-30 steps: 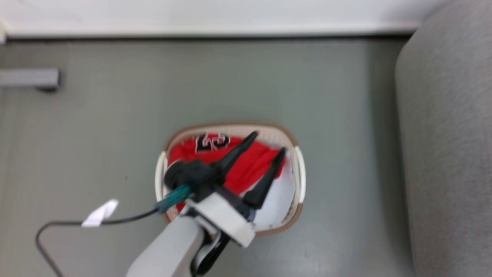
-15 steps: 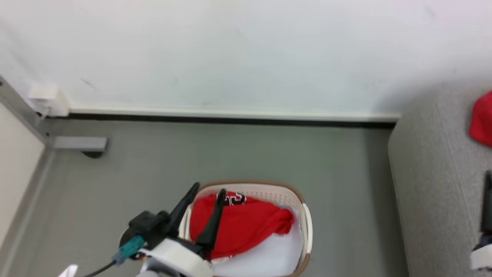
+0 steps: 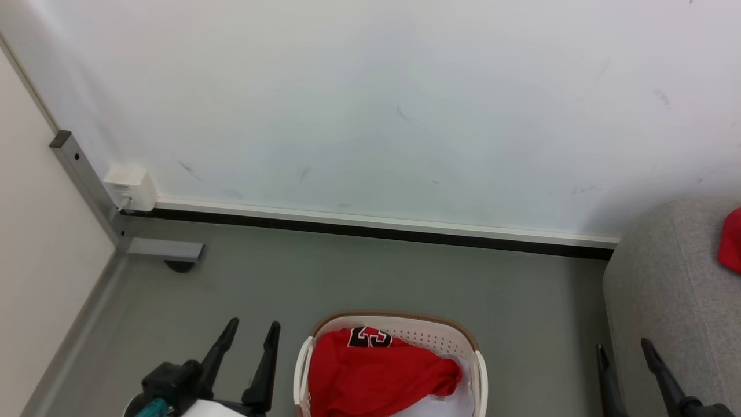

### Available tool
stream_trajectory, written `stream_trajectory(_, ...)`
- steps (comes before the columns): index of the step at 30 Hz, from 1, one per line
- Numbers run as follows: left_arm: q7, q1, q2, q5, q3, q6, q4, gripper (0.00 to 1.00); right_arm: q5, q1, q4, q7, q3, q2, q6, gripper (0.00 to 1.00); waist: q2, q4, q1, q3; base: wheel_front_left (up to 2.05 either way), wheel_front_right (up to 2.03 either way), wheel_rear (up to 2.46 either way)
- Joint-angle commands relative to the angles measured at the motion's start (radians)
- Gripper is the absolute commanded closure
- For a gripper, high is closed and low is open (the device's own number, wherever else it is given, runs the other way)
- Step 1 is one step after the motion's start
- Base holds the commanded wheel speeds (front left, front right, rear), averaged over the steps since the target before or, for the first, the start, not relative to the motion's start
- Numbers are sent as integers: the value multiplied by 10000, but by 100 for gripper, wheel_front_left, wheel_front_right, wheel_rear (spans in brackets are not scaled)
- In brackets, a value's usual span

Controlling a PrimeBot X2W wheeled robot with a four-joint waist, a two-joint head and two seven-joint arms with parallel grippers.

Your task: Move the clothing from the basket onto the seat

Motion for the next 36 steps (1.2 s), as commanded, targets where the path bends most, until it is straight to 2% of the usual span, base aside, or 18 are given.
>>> stream_trajectory(1,-5,241,-69,223,186,-27,1,0,-94,235,72,8,97,29,-26,0,-1,-57,3,-37,0,0,0)
stream_trajectory(9,-5,551,-325,552,627,-124,-59,0,5,467,247,8,278,79,-26,0,-1,-251,3,-84,0,0,0)
stream_trajectory(19,-5,463,-489,750,731,-168,71,0,36,187,318,8,198,82,-26,0,-1,-382,3,-95,0,0,0)
stream_trajectory(36,-5,261,-259,568,364,-163,215,0,158,56,288,10,357,83,-26,0,-1,-642,3,126,0,0,0)
